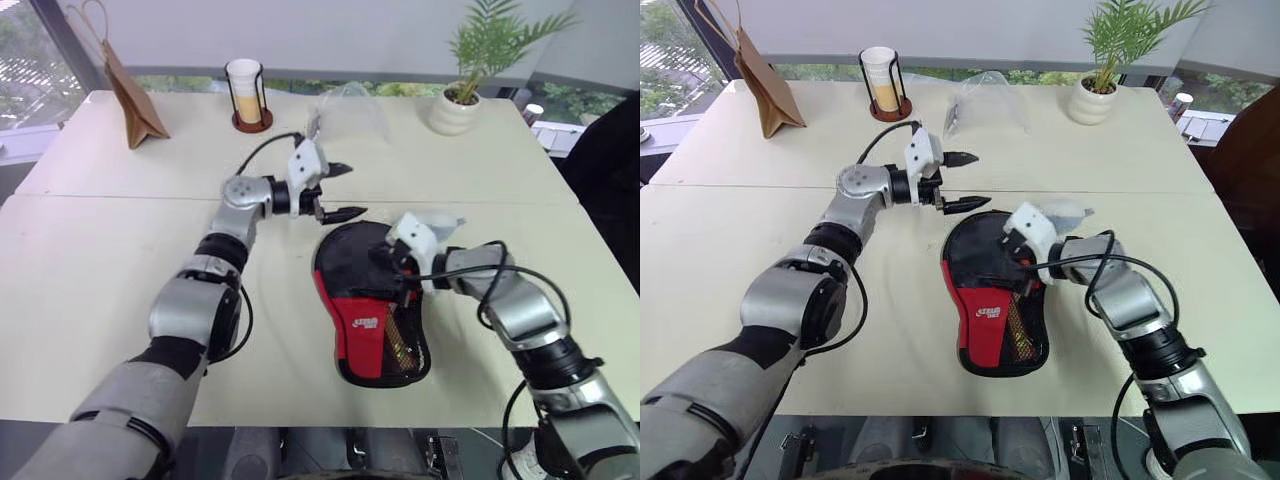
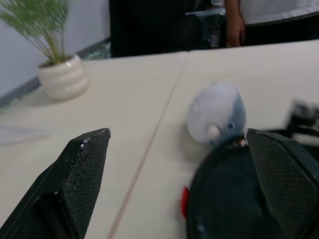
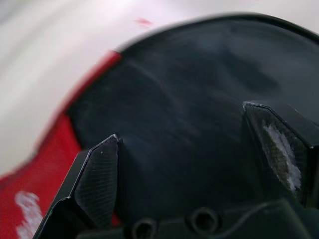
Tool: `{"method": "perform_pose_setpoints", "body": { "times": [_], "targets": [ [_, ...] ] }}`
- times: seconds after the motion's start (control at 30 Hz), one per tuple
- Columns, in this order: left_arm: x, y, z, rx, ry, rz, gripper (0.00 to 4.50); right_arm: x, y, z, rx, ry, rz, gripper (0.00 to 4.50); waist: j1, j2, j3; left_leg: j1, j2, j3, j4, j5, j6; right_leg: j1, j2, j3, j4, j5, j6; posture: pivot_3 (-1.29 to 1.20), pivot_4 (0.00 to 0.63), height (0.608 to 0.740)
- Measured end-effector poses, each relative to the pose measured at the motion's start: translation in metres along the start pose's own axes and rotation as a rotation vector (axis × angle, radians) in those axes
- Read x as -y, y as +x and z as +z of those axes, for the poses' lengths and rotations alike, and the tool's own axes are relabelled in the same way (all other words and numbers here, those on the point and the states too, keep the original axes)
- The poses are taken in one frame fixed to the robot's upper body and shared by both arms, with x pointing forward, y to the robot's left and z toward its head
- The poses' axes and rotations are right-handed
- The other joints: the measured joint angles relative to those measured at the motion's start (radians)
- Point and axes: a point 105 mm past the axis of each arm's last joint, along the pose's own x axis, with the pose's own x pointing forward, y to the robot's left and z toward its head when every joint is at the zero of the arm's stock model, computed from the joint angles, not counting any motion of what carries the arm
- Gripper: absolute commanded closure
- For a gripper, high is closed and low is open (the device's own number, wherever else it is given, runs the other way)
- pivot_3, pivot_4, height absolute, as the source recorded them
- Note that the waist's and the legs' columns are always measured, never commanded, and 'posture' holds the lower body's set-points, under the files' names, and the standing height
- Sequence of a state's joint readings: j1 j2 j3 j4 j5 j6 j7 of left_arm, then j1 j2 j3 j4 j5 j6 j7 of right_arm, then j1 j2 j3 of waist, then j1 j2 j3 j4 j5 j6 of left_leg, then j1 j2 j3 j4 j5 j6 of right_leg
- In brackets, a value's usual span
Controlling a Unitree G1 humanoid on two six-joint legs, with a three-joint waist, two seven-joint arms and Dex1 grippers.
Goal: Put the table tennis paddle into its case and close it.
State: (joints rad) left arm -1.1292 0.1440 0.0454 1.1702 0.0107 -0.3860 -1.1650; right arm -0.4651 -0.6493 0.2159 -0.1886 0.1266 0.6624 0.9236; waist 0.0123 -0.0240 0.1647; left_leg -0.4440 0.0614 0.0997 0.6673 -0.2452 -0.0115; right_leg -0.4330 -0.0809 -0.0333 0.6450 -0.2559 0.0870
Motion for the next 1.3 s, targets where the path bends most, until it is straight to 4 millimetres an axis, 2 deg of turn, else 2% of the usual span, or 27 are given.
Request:
{"method": "perform_pose_setpoints", "body": {
  "times": [0.23,0.43,0.7,0.8,0.93,1.3],
  "targets": [
    [0.033,0.014,-0.002,0.048,0.058,-0.117,0.02,0.026,-0.049,0.04,0.059,-0.028,-0.092,0.0,0.0,0.001,0.0,0.0,0.001,-0.001,-0.001,0.0,0.0,-0.001,0.001,-0.001,0.001,0.0,0.0,0.0,0.15,0.734],
    [0.073,0.023,-0.012,0.074,0.073,-0.241,0.02,0.054,-0.079,0.051,0.082,-0.019,-0.212,0.0,-0.001,0.001,0.0,0.001,0.001,-0.001,-0.001,0.0,0.0,0.0,0.001,-0.001,0.001,0.0,0.0,0.0,0.15,0.734],
    [0.096,0.024,-0.025,0.041,0.081,-0.289,0.02,0.097,-0.09,0.024,0.057,0.103,-0.384,0.0,-0.003,0.001,0.0,0.001,0.001,-0.001,0.0,0.0,0.0,0.0,0.001,0.0,0.002,0.0,0.0,0.0,0.15,0.734],
    [0.105,0.024,-0.038,0.0,0.067,-0.289,0.02,0.101,-0.085,0.015,0.015,0.075,-0.364,0.0,-0.003,0.001,0.0,0.001,0.001,-0.001,0.0,0.0,0.0,0.0,0.001,0.0,0.002,0.0,0.0,0.0,0.15,0.734],
    [0.106,0.027,-0.046,-0.029,0.071,-0.255,0.02,0.108,-0.075,-0.002,-0.081,-0.006,-0.303,0.0,-0.003,0.001,0.0,0.001,0.0,0.0,0.0,0.0,0.0,0.0,0.001,0.0,0.002,0.0,0.0,0.0,0.15,0.734],
    [0.098,0.035,-0.049,-0.039,0.079,-0.171,0.02,0.117,-0.067,-0.022,-0.248,-0.216,-0.113,0.0,-0.003,0.001,0.0,0.002,0.0,0.0,0.001,0.0,0.0,0.001,0.001,0.0,0.002,0.0,0.001,0.0,0.15,0.734]
  ]
}}
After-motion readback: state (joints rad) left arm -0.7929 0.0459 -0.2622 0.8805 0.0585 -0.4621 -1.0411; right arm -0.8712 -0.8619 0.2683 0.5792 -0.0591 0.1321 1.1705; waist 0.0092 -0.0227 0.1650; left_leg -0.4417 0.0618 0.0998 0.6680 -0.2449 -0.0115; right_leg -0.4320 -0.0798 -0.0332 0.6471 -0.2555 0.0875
